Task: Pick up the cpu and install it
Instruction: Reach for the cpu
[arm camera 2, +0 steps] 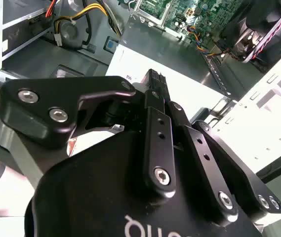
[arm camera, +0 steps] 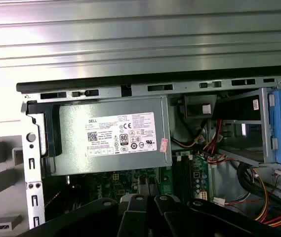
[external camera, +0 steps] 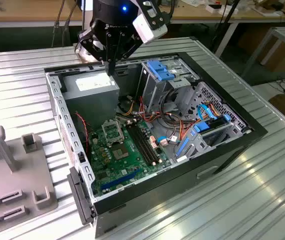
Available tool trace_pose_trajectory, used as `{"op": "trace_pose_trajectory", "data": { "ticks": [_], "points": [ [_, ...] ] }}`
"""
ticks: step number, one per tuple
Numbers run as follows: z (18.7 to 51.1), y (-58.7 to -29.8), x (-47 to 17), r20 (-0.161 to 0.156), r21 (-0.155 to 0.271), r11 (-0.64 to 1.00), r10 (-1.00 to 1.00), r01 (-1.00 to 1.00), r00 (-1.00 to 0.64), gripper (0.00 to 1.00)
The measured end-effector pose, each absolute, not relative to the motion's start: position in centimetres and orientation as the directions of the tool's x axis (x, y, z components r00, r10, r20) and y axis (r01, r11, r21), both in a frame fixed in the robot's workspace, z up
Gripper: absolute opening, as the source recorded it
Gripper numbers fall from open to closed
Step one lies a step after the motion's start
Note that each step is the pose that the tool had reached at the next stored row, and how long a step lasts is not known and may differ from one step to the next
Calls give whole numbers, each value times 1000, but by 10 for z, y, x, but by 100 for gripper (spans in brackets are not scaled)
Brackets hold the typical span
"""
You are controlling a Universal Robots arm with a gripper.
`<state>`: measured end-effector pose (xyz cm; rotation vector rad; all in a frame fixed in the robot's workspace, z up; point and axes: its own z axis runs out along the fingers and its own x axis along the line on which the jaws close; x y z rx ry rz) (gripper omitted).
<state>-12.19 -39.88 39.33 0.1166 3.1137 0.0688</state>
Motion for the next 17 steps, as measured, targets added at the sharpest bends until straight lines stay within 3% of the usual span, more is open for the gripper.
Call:
{"op": "trace_pose_trajectory", "data": {
  "ticks": [17],
  "points": [
    [393,-399,-130,-23,45,996,75,74,-997,11]
  ]
}}
